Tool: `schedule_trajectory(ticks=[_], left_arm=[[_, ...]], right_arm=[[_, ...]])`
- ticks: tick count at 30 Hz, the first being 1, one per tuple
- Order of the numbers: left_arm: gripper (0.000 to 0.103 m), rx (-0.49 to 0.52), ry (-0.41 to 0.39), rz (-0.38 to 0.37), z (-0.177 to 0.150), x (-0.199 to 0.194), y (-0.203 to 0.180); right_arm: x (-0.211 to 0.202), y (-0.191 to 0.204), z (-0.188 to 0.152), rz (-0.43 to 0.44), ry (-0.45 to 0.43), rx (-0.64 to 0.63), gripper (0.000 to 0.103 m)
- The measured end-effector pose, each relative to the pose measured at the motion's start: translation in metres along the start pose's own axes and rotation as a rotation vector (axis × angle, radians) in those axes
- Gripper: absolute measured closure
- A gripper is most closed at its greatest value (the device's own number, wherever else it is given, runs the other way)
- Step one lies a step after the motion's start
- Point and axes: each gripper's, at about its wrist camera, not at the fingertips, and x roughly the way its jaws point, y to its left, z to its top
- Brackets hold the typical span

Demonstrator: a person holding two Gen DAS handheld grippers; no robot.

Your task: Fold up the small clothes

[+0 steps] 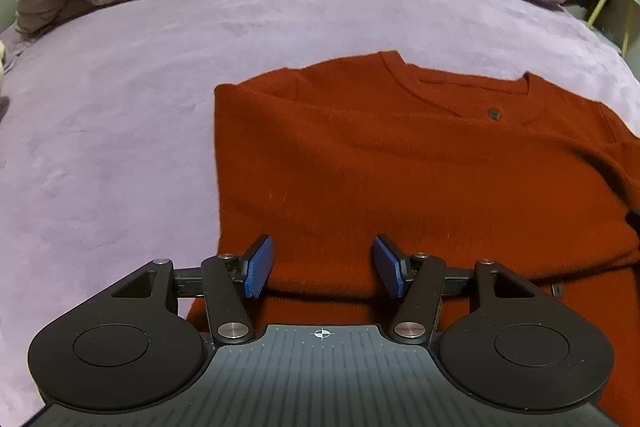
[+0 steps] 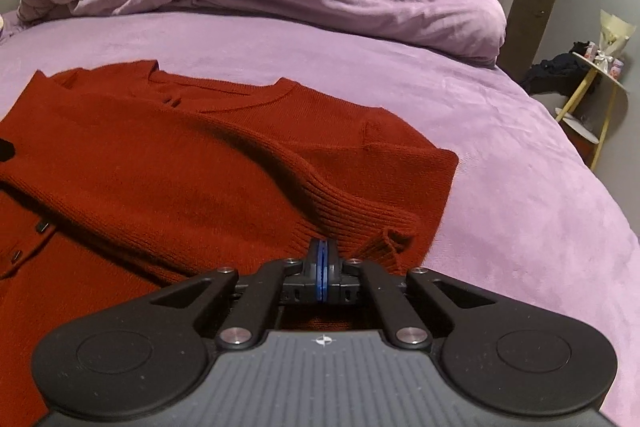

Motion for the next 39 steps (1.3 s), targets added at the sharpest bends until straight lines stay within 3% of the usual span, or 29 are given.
schedule_trajectory(ticks=[2, 4, 5, 6, 7, 10, 13, 17, 19, 23, 27, 30, 32, 35, 39], left_arm=[[0.042, 0.041, 0.01, 0.001, -0.006, -0.009, 0.0], [0.044, 0.086, 0.008, 0.003, -0.019, -0.022, 0.002], [0.046, 0.101, 0.02, -0.002, -0.028, -0.029, 0.006], [0.047, 0.107, 0.034, -0.004, -0.04, -0.037, 0.012], [0.047, 0.106, 0.038, -0.007, -0.051, -0.044, 0.017], [0.047, 0.099, 0.037, -0.029, -0.089, -0.074, 0.038], [0.047, 0.032, 0.048, -0.049, -0.127, -0.104, 0.06], [0.047, -0.1, 0.099, -0.16, -0.164, -0.131, 0.086], [0.047, -0.116, 0.103, -0.167, -0.175, -0.139, 0.09], [0.047, -0.129, 0.133, -0.145, -0.185, -0.145, 0.092], [0.049, -0.166, 0.176, -0.23, -0.193, -0.142, 0.094], [0.053, -0.183, 0.219, -0.249, -0.198, -0.134, 0.095], [0.066, -0.213, 0.224, -0.281, -0.199, -0.132, 0.099], [0.092, -0.216, 0.229, -0.304, -0.196, -0.133, 0.102], [0.094, -0.166, 0.16, -0.264, -0.189, -0.148, 0.097]], right_arm=[[-0.004, -0.005, 0.004, -0.022, -0.003, 0.008, 0.103], [-0.012, -0.017, 0.002, -0.138, -0.004, 0.064, 0.103], [-0.016, -0.027, 0.0, -0.219, 0.024, 0.105, 0.088], [-0.019, -0.04, -0.004, -0.26, 0.071, 0.16, 0.08], [-0.028, -0.056, -0.011, -0.227, 0.095, 0.235, 0.078], [-0.075, -0.086, -0.046, 0.042, 0.112, 0.422, 0.078], [-0.123, -0.087, -0.091, 0.2, 0.205, 0.46, 0.077], [-0.181, -0.08, -0.143, 0.227, 0.256, 0.523, 0.074], [-0.197, -0.081, -0.158, 0.26, 0.267, 0.574, 0.074], [-0.204, -0.086, -0.166, 0.32, 0.298, 0.635, 0.074], [-0.193, -0.085, -0.178, 0.386, 0.331, 0.72, 0.076], [-0.19, -0.084, -0.183, 0.4, 0.345, 0.743, 0.087], [-0.19, -0.084, -0.185, 0.416, 0.349, 0.752, 0.096], [-0.189, -0.085, -0.187, 0.443, 0.354, 0.772, 0.098], [-0.187, -0.091, -0.185, 0.551, 0.314, 0.867, 0.098]])
